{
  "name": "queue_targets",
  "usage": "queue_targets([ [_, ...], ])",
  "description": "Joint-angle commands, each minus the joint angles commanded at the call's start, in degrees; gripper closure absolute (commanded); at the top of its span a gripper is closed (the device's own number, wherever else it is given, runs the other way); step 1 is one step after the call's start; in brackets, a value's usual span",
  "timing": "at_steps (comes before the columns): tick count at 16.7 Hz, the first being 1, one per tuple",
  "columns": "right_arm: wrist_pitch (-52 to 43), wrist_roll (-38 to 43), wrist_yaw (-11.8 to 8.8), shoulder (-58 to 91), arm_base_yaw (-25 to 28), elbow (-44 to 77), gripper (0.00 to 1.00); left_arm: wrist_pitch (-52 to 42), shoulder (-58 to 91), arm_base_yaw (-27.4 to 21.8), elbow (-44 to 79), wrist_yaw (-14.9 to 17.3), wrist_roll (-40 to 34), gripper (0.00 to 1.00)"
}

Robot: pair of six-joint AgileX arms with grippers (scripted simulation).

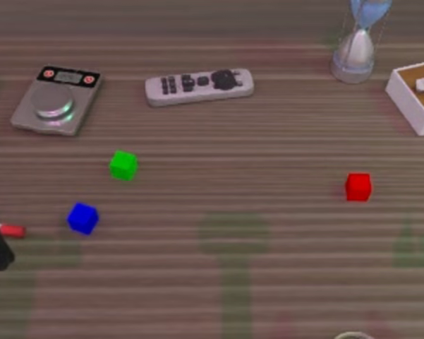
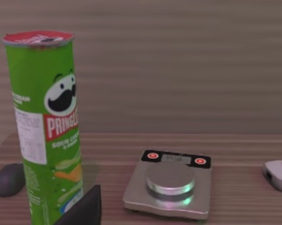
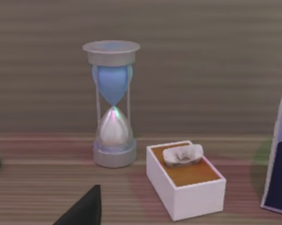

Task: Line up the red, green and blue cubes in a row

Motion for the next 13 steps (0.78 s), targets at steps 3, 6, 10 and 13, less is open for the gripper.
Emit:
queue_targets([
  [3, -0.3, 0.1, 0.0, 0.6, 0.1, 0.6, 0.0, 0.0, 0.0, 0.0, 0.0, 0.0, 0.0, 0.0],
  [6, -3.5, 1.3, 0.2, 5.9, 0.8, 5.8, 0.0, 0.0, 0.0, 0.0, 0.0, 0.0, 0.0, 0.0],
  [10, -12.1, 4.0, 0.2, 21.5, 3.0, 19.5, 0.0, 0.0, 0.0, 0.0, 0.0, 0.0, 0.0, 0.0],
  [13, -20.7, 6.6, 0.1, 38.8, 5.3, 32.6, 0.0, 0.0, 0.0, 0.0, 0.0, 0.0, 0.0, 0.0],
])
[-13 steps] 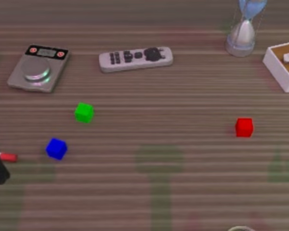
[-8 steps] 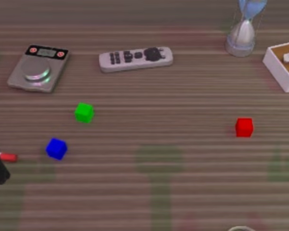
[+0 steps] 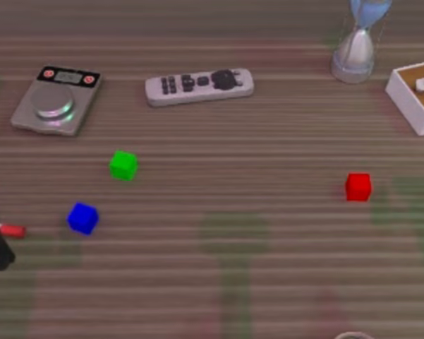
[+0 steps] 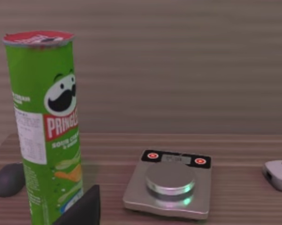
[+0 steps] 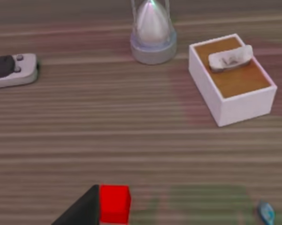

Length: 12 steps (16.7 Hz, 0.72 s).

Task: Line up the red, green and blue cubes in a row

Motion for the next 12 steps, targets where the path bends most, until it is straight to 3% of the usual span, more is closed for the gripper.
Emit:
queue_targets([
  [7, -21.7, 6.6, 0.0, 46.5, 5.4, 31.8, 0.0, 0.0, 0.0, 0.0, 0.0, 0.0, 0.0, 0.0],
  [12, -33.9, 10.5, 0.0, 71.5, 8.5, 50.8, 0.0, 0.0, 0.0, 0.0, 0.0, 0.0, 0.0, 0.0],
])
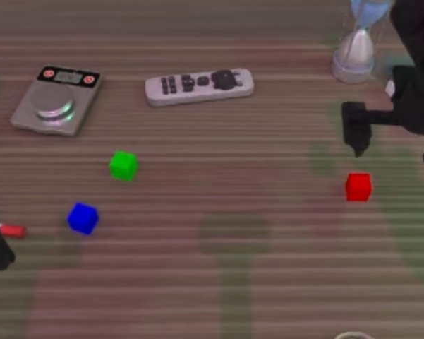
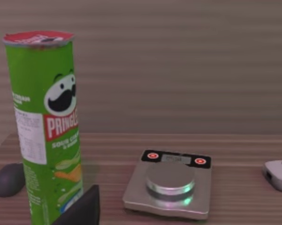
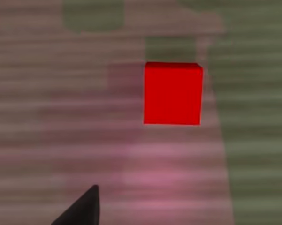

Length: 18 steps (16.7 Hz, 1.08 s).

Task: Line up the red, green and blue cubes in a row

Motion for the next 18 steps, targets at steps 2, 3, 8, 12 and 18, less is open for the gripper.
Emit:
queue_targets([
  [2, -3.4, 1.1, 0.0, 6.6, 0.9, 5.8, 0.0, 0.0, 0.0, 0.0, 0.0, 0.0, 0.0, 0.0],
  [3, -4.6, 1.6, 0.0, 9.2, 1.2, 8.1, 0.0, 0.0, 0.0, 0.0, 0.0, 0.0, 0.0, 0.0],
  [8, -7.1, 2.5, 0.1, 14.4, 2.0, 13.1, 0.0, 0.0, 0.0, 0.0, 0.0, 0.0, 0.0, 0.0],
  [12, -6.8, 2.4, 0.0, 14.4, 1.7, 12.8, 0.0, 0.0, 0.0, 0.0, 0.0, 0.0, 0.0, 0.0],
  [18, 4.7, 2.5, 0.1, 19.7, 2.0, 7.0, 0.0, 0.0, 0.0, 0.0, 0.0, 0.0, 0.0, 0.0],
])
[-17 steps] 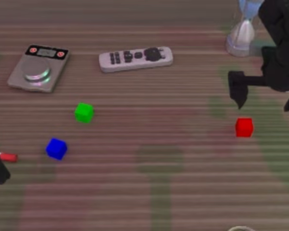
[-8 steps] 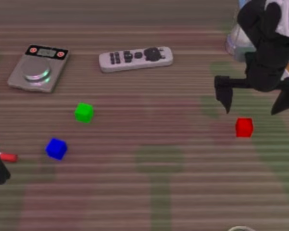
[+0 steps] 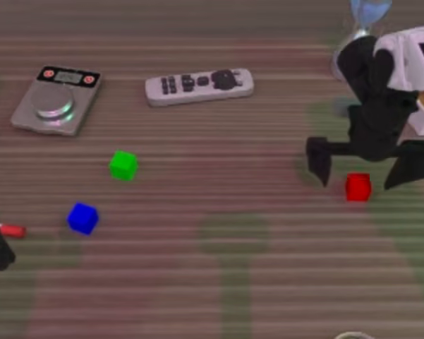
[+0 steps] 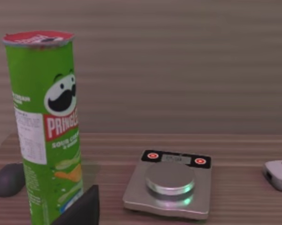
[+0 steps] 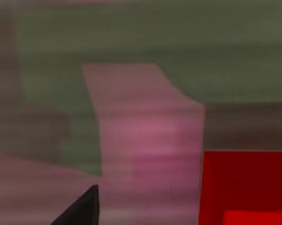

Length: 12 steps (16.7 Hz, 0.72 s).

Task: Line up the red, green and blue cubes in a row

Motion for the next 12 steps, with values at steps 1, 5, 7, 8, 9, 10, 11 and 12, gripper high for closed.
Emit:
queue_targets([
  [1, 2.1, 0.0, 0.0, 1.0, 0.0, -1.1, 0.0, 0.0, 0.0, 0.0, 0.0, 0.0, 0.0, 0.0],
  [5, 4.8, 0.1, 0.0, 2.7, 0.1, -2.6, 0.0, 0.0, 0.0, 0.0, 0.0, 0.0, 0.0, 0.0],
  [7, 4.8, 0.1, 0.0, 2.7, 0.1, -2.6, 0.0, 0.0, 0.0, 0.0, 0.0, 0.0, 0.0, 0.0],
  [8, 4.8, 0.1, 0.0, 2.7, 0.1, -2.6, 0.08, 0.0, 0.0, 0.0, 0.0, 0.0, 0.0, 0.0],
  [9, 4.8, 0.1, 0.0, 2.7, 0.1, -2.6, 0.15, 0.0, 0.0, 0.0, 0.0, 0.0, 0.0, 0.0],
  [10, 4.8, 0.1, 0.0, 2.7, 0.1, -2.6, 0.23, 0.0, 0.0, 0.0, 0.0, 0.0, 0.0, 0.0],
  [11, 4.8, 0.1, 0.0, 2.7, 0.1, -2.6, 0.3, 0.0, 0.0, 0.0, 0.0, 0.0, 0.0, 0.0],
  [12, 4.8, 0.1, 0.0, 2.7, 0.1, -2.6, 0.38, 0.0, 0.0, 0.0, 0.0, 0.0, 0.0, 0.0],
])
